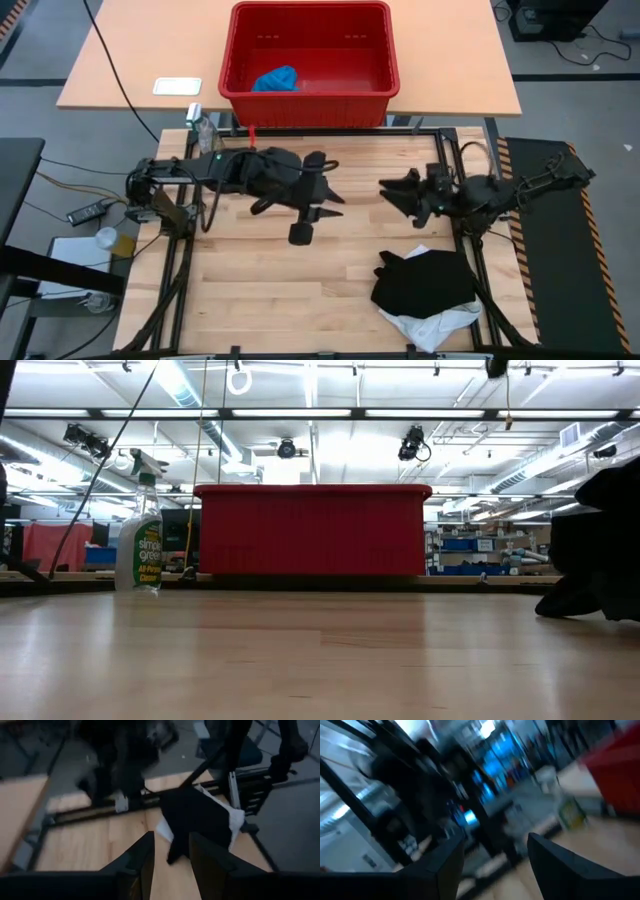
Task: Fold laundry
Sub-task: Fold the blue shorts
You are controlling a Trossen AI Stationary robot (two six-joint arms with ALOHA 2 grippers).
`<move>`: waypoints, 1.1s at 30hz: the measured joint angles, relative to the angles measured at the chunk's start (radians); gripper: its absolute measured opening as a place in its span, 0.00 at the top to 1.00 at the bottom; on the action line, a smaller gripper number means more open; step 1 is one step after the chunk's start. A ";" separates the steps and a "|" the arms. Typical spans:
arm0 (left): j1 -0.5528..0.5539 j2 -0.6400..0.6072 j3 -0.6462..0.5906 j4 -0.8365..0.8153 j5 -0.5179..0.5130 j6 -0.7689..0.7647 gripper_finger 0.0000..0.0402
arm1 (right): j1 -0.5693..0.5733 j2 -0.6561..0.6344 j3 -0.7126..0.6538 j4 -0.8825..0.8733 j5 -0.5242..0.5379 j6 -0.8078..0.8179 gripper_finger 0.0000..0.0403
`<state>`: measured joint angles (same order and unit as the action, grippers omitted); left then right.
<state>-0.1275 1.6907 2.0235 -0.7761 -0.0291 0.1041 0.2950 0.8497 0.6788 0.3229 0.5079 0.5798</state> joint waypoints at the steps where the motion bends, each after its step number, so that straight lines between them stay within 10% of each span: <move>1: 0.007 0.000 -0.001 -0.017 0.004 -0.039 0.69 | -0.006 0.000 0.000 0.052 -0.004 -0.046 0.45; 8: 0.043 0.025 -0.002 -0.065 -0.002 -0.168 0.69 | -0.046 -0.001 0.001 0.178 0.027 -0.137 0.45; 19: 0.047 -0.040 -0.002 -0.199 -0.089 -0.050 0.72 | -0.304 0.053 0.024 0.138 -0.201 -0.044 0.50; 33: 0.189 -0.203 -0.002 -0.366 -0.029 0.108 0.74 | -0.591 0.413 0.424 0.043 -0.396 -0.146 0.51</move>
<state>0.0619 1.4882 2.0212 -1.1421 -0.0586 0.2123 -0.2959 1.2627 1.1032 0.3663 0.1121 0.4339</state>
